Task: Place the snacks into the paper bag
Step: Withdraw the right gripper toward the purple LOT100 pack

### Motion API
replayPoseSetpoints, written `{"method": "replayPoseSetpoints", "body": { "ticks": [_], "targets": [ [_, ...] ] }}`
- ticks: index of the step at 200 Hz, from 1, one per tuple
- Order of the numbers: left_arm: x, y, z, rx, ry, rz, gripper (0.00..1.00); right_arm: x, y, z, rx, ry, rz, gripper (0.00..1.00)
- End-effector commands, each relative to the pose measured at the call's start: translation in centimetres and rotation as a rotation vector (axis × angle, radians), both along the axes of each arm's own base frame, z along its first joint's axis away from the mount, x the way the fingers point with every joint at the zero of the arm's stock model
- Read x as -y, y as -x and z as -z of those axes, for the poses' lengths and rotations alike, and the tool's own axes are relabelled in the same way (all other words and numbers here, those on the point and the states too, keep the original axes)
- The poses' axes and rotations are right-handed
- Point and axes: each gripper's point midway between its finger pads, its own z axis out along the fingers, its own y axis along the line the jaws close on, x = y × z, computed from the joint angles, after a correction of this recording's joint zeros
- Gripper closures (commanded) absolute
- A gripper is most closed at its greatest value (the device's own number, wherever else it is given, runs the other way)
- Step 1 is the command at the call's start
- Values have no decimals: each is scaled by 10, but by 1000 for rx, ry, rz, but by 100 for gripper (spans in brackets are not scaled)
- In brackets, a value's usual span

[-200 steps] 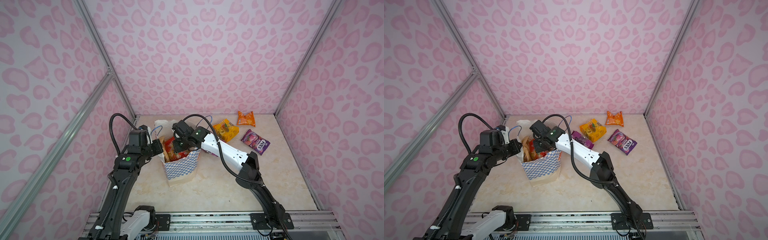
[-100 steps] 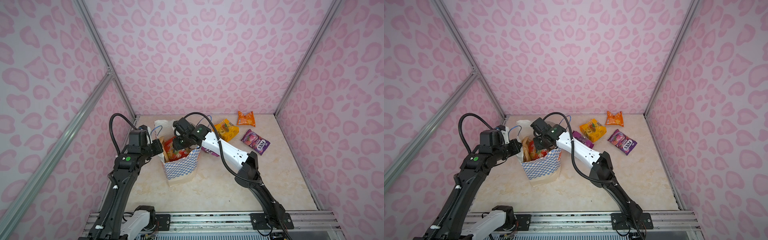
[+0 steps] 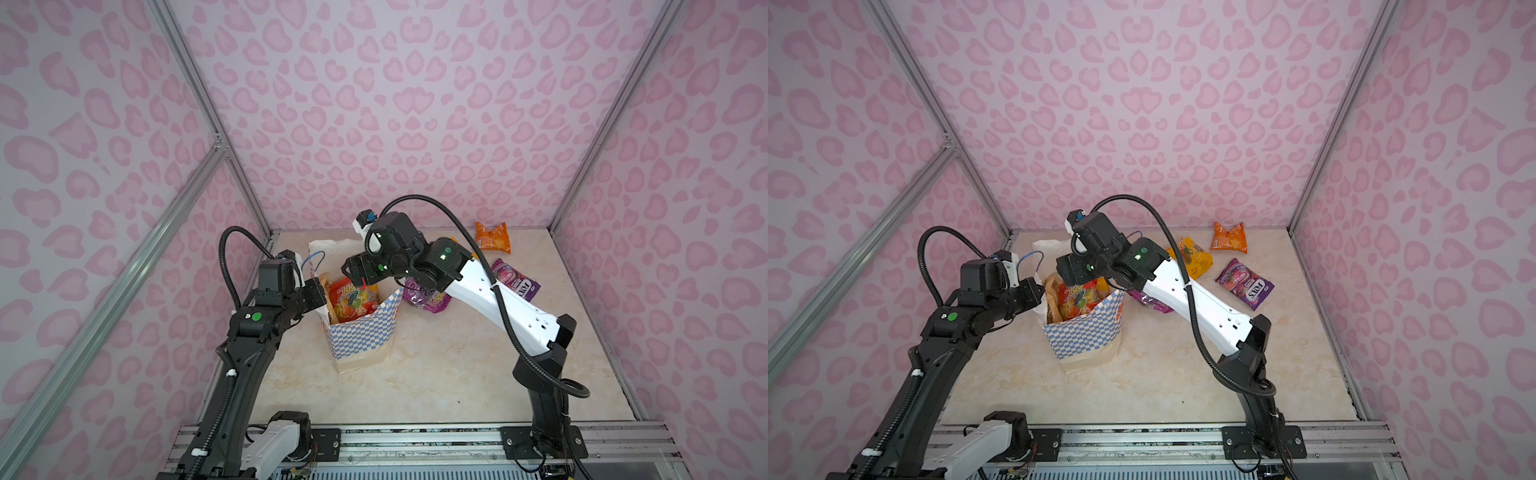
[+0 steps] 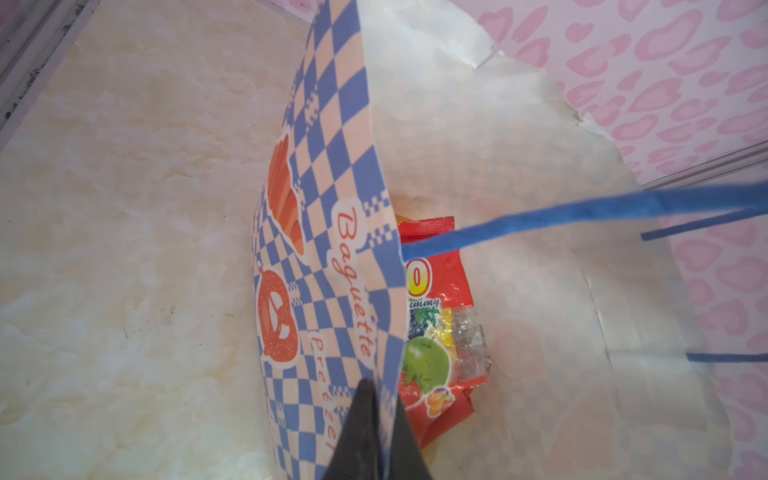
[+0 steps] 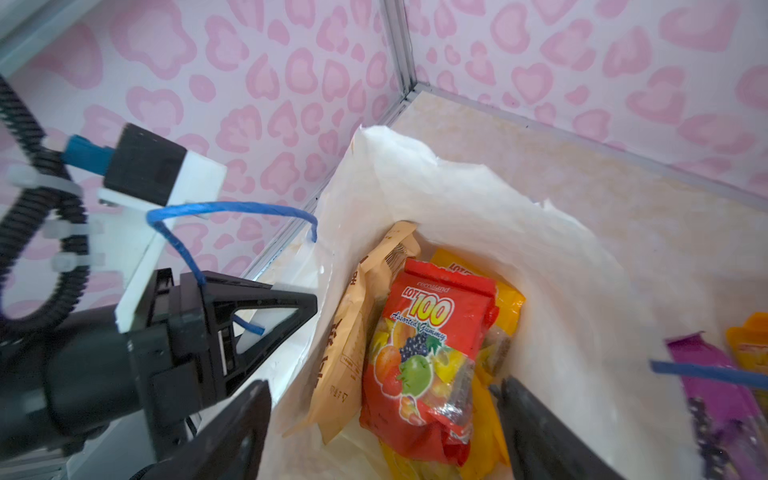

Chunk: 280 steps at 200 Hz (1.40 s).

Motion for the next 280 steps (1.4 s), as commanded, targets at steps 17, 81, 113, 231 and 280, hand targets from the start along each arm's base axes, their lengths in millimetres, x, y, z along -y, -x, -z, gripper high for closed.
{"method": "replayPoseSetpoints", "body": {
  "ticks": [17,81,113,231,280],
  "targets": [
    [1,-4,-4,23,5,8,91,65,-6,-26,158,1,146,7],
    [2,-4,-5,27,6,10,91,229,-19,35,16,-88,456,3],
    [2,-4,-4,22,9,11,91,275,-33,89,-125,-182,545,3],
    [1,-3,-6,30,5,8,91,268,-87,251,-482,-302,566,28],
    [1,-2,-8,35,7,10,91,254,-102,287,-550,-308,562,25]
  ]
}}
